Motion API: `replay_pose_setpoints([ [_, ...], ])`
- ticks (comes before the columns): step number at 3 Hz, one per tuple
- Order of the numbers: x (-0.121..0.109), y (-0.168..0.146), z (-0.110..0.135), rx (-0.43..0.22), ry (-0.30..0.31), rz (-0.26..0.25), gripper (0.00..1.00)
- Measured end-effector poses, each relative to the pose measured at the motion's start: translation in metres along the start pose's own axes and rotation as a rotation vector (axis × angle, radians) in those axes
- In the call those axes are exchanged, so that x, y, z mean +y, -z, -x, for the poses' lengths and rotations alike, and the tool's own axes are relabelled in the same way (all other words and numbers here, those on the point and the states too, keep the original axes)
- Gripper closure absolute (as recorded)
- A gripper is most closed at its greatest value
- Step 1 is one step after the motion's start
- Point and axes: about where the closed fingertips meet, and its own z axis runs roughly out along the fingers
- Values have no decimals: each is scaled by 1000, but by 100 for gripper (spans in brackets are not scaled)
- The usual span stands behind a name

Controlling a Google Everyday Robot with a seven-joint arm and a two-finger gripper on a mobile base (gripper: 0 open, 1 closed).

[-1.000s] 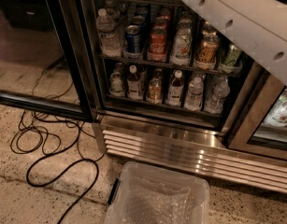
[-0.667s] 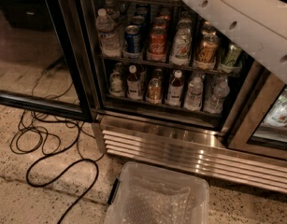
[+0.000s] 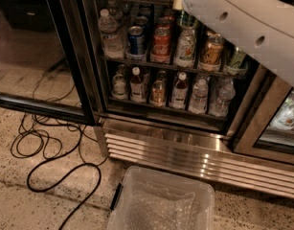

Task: Pick green can from top shelf of fridge

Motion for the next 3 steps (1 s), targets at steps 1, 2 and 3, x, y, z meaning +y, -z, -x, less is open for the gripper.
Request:
replay_pose_setpoints([
  [1, 0, 0, 0, 0, 0, 0, 100],
  [2, -6, 0, -20, 77, -86, 8, 100],
  [3, -5, 6, -53, 178, -242, 48, 100],
])
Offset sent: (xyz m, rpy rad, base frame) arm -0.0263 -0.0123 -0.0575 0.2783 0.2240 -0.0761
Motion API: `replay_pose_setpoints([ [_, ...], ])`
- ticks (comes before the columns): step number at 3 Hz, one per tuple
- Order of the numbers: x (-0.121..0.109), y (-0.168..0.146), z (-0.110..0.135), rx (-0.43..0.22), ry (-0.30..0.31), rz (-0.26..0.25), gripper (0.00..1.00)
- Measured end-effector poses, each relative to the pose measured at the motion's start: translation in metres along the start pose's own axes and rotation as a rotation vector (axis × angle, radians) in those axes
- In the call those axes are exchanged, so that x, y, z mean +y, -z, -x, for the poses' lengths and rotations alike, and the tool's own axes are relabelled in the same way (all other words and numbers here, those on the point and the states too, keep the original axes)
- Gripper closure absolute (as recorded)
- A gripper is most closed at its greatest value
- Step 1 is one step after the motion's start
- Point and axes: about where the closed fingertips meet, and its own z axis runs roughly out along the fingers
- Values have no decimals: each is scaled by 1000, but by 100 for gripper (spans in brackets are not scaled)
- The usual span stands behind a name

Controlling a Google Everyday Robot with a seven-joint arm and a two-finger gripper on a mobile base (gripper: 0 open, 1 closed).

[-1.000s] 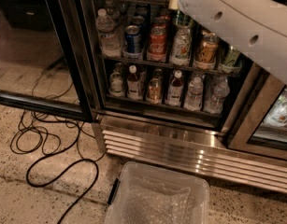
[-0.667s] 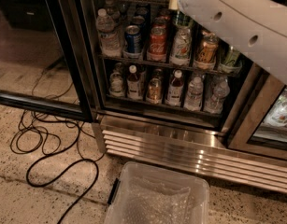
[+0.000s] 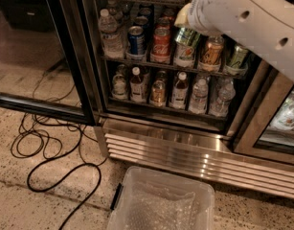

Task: Pick green can from top shelf of fridge

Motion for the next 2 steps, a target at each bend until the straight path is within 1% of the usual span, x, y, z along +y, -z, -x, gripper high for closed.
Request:
replay_pose_setpoints([
  [1, -1, 0, -31, 93, -100, 34, 100],
  [2, 1, 0, -33, 102, -108, 41, 100],
])
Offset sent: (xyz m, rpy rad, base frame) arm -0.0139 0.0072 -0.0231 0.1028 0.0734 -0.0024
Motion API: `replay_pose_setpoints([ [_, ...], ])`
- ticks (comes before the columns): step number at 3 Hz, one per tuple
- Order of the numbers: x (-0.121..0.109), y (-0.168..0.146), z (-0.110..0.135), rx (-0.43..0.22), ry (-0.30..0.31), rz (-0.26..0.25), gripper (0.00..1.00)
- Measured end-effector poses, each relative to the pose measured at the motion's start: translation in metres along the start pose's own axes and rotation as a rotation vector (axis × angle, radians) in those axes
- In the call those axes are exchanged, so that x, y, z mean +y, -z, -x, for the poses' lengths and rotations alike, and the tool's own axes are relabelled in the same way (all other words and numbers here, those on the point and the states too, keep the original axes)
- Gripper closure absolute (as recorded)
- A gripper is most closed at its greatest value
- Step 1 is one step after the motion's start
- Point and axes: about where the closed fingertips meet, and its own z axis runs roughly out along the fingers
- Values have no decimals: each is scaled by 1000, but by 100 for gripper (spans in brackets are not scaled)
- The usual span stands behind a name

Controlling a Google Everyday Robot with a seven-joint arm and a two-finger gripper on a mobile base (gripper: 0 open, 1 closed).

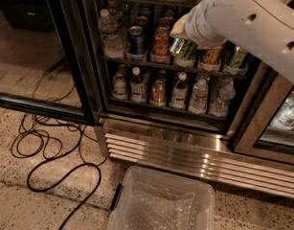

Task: Pick green can from top shelf of fridge

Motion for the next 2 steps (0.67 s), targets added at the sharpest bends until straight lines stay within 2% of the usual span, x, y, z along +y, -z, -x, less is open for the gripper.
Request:
replay_pose_setpoints([
  [1, -1, 0, -4, 11, -2, 2, 100],
  [2, -7, 2, -40, 104, -63, -1, 100],
])
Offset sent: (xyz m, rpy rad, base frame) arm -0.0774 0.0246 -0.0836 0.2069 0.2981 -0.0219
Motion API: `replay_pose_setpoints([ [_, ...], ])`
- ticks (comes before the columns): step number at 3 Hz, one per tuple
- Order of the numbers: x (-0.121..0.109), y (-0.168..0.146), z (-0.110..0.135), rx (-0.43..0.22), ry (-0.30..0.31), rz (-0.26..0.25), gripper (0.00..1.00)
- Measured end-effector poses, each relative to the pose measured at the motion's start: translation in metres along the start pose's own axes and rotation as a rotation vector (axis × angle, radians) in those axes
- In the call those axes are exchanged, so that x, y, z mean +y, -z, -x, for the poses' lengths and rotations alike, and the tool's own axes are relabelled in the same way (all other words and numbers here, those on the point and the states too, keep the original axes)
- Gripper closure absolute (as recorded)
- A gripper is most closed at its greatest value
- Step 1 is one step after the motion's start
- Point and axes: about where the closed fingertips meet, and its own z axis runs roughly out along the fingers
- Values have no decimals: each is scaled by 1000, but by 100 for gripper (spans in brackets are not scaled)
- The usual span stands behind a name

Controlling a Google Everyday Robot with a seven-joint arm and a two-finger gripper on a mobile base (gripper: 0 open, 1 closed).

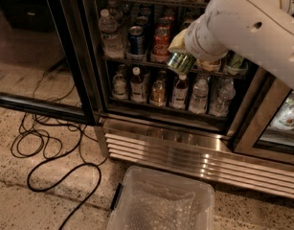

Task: Pick green can from top shelf of fridge

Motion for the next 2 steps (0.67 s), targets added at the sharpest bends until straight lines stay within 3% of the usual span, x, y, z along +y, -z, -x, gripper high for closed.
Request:
replay_pose_setpoints([
  [1, -13, 1, -46, 109, -97, -10, 100],
  [2, -24, 10, -77, 175, -150, -32, 100],
])
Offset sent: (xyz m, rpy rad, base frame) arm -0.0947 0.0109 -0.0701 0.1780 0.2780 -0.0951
